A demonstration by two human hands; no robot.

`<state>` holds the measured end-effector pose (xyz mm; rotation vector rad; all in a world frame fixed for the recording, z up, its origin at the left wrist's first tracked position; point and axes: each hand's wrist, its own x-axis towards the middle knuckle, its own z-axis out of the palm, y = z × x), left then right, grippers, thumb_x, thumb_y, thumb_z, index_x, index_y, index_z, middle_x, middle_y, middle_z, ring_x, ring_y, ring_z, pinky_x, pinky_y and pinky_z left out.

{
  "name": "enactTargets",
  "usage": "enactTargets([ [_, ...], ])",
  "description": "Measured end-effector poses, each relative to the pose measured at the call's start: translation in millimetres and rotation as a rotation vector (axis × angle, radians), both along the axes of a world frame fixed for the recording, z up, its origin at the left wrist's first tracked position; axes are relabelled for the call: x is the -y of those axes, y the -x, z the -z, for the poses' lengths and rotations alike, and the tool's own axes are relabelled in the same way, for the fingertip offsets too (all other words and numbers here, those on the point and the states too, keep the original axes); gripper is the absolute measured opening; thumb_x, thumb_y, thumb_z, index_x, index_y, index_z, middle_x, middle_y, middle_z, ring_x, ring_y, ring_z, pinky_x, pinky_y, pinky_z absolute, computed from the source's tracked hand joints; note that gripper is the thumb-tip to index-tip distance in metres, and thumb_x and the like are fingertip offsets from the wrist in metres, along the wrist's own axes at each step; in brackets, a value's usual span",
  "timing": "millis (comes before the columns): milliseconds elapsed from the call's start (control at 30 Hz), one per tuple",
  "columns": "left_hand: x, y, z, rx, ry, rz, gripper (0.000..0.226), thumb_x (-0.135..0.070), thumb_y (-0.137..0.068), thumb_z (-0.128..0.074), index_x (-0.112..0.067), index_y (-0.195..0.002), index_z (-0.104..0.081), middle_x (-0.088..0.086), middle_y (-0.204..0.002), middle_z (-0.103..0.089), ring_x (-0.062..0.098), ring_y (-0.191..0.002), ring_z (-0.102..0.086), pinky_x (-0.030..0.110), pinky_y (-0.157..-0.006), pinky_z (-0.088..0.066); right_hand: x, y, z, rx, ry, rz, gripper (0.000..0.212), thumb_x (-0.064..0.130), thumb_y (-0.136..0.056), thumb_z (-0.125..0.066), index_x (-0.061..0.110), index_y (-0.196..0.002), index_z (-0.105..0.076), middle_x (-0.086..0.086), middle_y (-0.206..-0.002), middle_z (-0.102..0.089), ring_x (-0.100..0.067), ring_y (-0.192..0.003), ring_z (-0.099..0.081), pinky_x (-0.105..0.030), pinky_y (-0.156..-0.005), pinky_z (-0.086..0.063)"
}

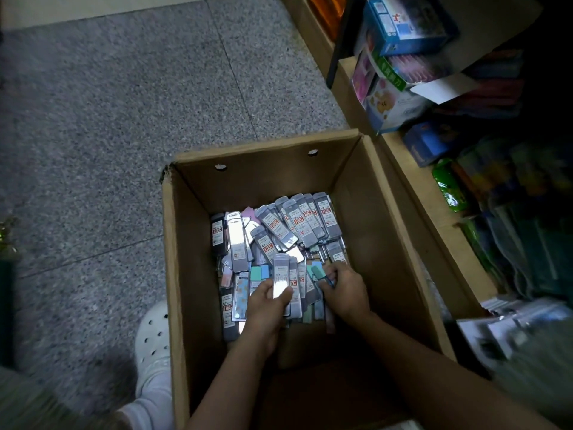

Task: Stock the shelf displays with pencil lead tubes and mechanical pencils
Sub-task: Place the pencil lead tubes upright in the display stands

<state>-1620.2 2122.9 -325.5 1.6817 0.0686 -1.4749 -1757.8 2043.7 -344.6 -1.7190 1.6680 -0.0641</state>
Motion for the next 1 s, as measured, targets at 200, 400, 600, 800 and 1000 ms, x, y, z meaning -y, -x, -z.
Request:
enactTargets([
  [200, -4, 12, -19, -0.048, 0.045, 0.060, 0.017, 0.002, -0.094, -0.055, -0.008, -0.105, -0.063, 0.009, -0.096, -0.074, 0.020, -0.075, -0.070, 0.032, -0.063, -0.058, -1, -9, -34, 0.293, 0.018, 0.113, 0.052, 0.010, -0.086, -0.071, 0.025, -0.132, -0.051, 0.003, -0.089, -0.065, -0.005, -0.073, -0.061, -0.018, -0.066, -0.047],
  [400, 42, -2, -89, 0.084, 0.240, 0.185, 0.024, -0.001, -0.095, -0.054, -0.006, -0.119, -0.055, 0.017, -0.110, -0.069, 0.025, -0.082, -0.067, 0.029, -0.057, -0.056, 25, -9, -116, 0.457, 0.227, 0.066, 0.049, 0.012, -0.085, -0.071, 0.028, -0.130, -0.058, 0.005, -0.060, -0.047, -0.003, -0.050, -0.040, -0.017, -0.053, -0.039],
  [600, 92, 0, -197, 0.185, 0.482, 0.384, 0.029, 0.001, -0.095, -0.054, -0.003, -0.124, -0.054, 0.013, -0.097, -0.067, 0.020, -0.075, -0.064, 0.037, -0.069, -0.056, 40, 12, -221, 0.577, 0.467, 0.181, 0.040, 0.010, -0.092, -0.063, 0.023, -0.129, -0.058, 0.007, -0.078, -0.060, 0.009, -0.055, -0.055, -0.012, -0.064, -0.046],
  [800, 124, 36, -304, 0.099, 0.765, 0.661, 0.030, -0.002, -0.094, -0.057, -0.014, -0.122, -0.054, 0.008, -0.106, -0.071, 0.024, -0.094, -0.068, 0.042, -0.074, -0.057, 48, 65, -334, 0.659, 0.621, 0.314, 0.028, 0.015, -0.087, -0.071, 0.030, -0.103, -0.054, 0.003, -0.082, -0.068, -0.010, -0.068, -0.070, -0.029, -0.060, -0.058],
  [1000, 125, 81, -349, -0.032, 0.902, 0.837, 0.028, -0.002, -0.093, -0.057, -0.012, -0.120, -0.054, 0.007, -0.101, -0.074, 0.023, -0.086, -0.072, 0.037, -0.062, -0.057, 26, 114, -406, 0.673, 0.715, 0.365, 0.030, 0.013, -0.082, -0.077, 0.026, -0.099, -0.056, -0.006, -0.090, -0.067, -0.023, -0.083, -0.071, -0.041, -0.063, -0.061],
])
